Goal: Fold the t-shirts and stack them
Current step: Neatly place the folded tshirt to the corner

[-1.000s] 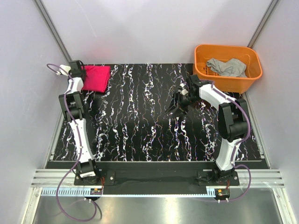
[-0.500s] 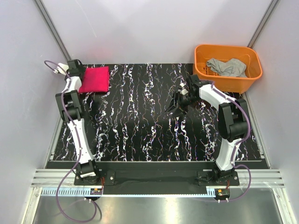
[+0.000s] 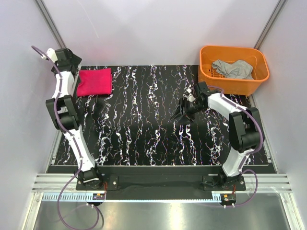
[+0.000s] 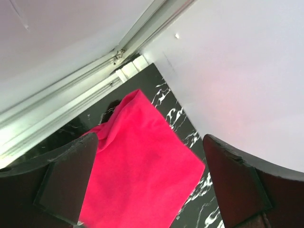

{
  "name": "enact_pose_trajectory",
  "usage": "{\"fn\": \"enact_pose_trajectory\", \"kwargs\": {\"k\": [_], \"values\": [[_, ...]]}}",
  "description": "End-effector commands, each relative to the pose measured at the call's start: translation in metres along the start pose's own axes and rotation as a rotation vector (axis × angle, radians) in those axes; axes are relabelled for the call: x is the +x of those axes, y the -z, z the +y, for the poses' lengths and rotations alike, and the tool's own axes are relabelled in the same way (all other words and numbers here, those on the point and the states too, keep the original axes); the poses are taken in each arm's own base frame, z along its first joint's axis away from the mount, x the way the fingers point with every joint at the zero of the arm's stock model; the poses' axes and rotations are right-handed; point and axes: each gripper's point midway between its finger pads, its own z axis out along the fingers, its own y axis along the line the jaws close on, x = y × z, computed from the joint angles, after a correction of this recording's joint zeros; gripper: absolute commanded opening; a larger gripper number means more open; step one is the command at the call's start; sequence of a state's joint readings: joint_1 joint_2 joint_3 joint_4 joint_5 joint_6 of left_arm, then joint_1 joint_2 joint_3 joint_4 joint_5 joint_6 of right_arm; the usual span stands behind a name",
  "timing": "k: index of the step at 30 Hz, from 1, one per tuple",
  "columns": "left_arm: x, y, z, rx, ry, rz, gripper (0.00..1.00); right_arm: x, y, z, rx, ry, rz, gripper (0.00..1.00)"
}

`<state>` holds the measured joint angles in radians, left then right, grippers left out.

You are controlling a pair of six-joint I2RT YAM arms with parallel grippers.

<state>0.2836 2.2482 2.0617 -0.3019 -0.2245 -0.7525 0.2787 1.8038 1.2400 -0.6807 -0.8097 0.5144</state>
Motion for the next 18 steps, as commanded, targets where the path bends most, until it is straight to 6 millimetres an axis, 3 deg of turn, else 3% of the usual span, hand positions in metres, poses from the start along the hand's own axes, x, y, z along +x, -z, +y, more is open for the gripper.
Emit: {"fn": "enact_pose_trajectory", "kwargs": {"k": [1,5,6,7,8,9,10,11,12,13,15,17,18], "values": [[0.011,0.041,-0.007,0.05,-0.121,0.088,0.97,0.002,0.019,0.024,-0.068,0.081,-0.072,0.59],[0.048,0.087,-0.008,0.126,-0.152,0.21,0.96,0.007,0.022,0.025,-0.082,0.098,-0.104,0.61],[0.079,0.096,0.009,0.109,-0.168,0.283,0.96,0.008,0.023,0.025,-0.085,0.09,-0.111,0.61],[0.083,0.129,-0.012,0.191,-0.185,0.3,0.96,0.011,0.026,0.027,-0.092,0.097,-0.125,0.62],[0.116,0.143,0.005,0.173,-0.215,0.37,0.96,0.013,0.023,0.022,-0.091,0.093,-0.132,0.62],[0.14,0.17,-0.008,0.228,-0.272,0.405,0.97,0.016,0.023,0.021,-0.094,0.081,-0.138,0.62],[0.141,0.199,-0.018,0.285,-0.298,0.396,0.98,0.019,0.028,0.024,-0.106,0.092,-0.158,0.63],[0.171,0.217,-0.002,0.281,-0.335,0.455,0.98,0.025,0.025,0.017,-0.109,0.084,-0.159,0.64],[0.199,0.246,-0.013,0.351,-0.376,0.505,0.99,0.029,0.026,0.016,-0.113,0.075,-0.165,0.64],[0.215,0.266,-0.014,0.401,-0.392,0.546,0.99,0.033,0.03,0.018,-0.125,0.087,-0.178,0.64],[0.231,0.296,-0.007,0.47,-0.449,0.568,0.96,0.043,0.028,0.012,-0.131,0.07,-0.172,0.65],[0.218,0.297,-0.007,0.493,-0.479,0.527,0.88,0.051,0.034,0.015,-0.15,0.079,-0.18,0.65],[0.198,0.281,-0.001,0.476,-0.475,0.494,0.84,0.053,0.037,0.019,-0.16,0.077,-0.185,0.65]]}}
